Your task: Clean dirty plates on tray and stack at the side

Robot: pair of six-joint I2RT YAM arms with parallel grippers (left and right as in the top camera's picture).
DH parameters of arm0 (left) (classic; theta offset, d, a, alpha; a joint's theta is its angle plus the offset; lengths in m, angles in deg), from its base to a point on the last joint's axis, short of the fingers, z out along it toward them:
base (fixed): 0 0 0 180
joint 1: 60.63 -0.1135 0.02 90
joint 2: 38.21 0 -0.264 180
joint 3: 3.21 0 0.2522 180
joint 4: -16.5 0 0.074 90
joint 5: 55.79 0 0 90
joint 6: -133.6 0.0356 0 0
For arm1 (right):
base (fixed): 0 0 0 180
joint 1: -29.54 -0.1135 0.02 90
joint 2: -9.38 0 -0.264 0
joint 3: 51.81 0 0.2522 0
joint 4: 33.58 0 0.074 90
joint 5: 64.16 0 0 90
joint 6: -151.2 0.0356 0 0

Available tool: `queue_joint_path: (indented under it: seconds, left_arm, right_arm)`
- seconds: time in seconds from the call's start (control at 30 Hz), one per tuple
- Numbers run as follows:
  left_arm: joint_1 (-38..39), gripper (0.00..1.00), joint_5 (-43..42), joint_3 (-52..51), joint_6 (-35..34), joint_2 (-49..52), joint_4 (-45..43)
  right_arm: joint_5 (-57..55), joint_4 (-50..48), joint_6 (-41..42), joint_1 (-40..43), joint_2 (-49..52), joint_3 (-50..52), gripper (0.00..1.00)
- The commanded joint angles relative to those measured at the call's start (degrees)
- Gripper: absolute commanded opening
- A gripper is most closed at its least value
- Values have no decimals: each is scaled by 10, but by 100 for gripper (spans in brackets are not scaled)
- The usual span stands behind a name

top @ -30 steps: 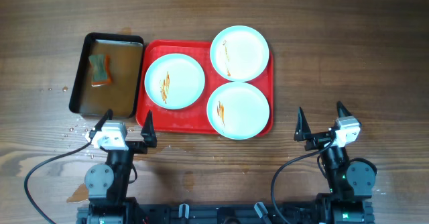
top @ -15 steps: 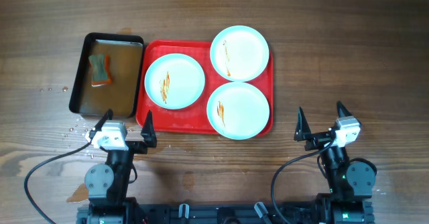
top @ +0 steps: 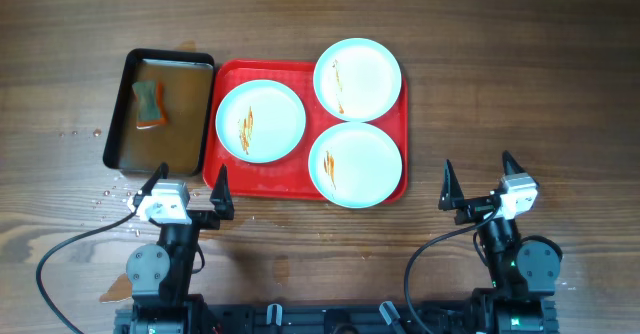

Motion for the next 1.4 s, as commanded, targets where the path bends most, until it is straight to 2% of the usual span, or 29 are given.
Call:
queue_joint_path:
  seconds: [0.0, 0.57, 0.73, 0.87, 0.97, 1.1, 1.37]
  left_arm:
    - [-3, 100, -7, -5, -8, -3, -2]
    - [-3, 100, -5, -5, -7, -3, -2]
    - [-3, 100, -7, -5, -8, -3, -18]
    - [-3, 100, -7, 12, -19, -3, -27]
    - [-3, 100, -7, 47, -23, 3, -23]
    - [-6, 100, -7, 120, -22, 51, 2]
    - [-6, 100, -7, 350, -23, 269, 130]
  right_arm:
    - [9, -2, 3, 1, -3, 1, 100]
    - [-8, -3, 1, 1, -2, 1, 100]
    - [-7, -5, 75, 1, -2, 1, 100]
    - [40, -18, 99, 1, -2, -5, 100]
    - [48, -18, 156, 1, -1, -24, 100]
    - [82, -18, 154, 1, 14, -58, 100]
    - [91, -13, 101, 1, 172, -207, 100]
